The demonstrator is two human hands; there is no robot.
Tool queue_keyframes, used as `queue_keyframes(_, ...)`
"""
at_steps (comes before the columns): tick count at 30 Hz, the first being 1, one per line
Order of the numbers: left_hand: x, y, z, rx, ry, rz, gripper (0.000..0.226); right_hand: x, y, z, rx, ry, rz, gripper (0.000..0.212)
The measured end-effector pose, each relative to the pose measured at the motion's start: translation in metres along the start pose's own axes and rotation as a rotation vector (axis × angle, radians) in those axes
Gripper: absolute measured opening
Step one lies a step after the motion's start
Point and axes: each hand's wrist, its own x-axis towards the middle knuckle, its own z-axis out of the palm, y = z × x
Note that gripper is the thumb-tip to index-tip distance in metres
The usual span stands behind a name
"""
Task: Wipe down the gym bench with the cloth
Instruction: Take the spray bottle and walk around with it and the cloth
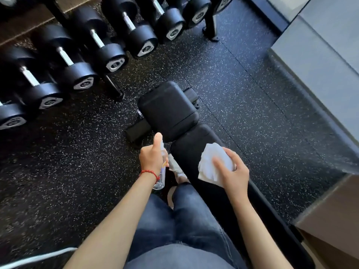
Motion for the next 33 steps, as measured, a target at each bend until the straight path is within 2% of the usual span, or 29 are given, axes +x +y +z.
queue_keyframes(7,0.043,0.04,-0.003,-0.075,0.045,-0.005,0.058,0.061,-0.048,0.045,-0.046,-0.102,-0.037,0.039)
queue_keyframes(11,0.061,0.055,-0.011,-0.096,0.087,-0.029,0.071,0.091,-0.075,0.069,-0.067,-0.157,-0.067,0.036)
queue_keyframes(19,0.082,0.079,-0.048,-0.183,0.16,-0.012,0.068,0.108,-0.115,0.124,-0.122,-0.265,-0.155,0.026)
queue_keyframes(25,0.1,0.08,-0.111,-0.238,0.168,0.044,0.066,0.079,-0.128,0.19,-0.141,-0.325,-0.197,0.032)
queue_keyframes(33,0.129,0.063,-0.249,-0.3,0.254,0.038,0.069,0.009,-0.155,0.315,-0.159,-0.461,-0.25,0.03)
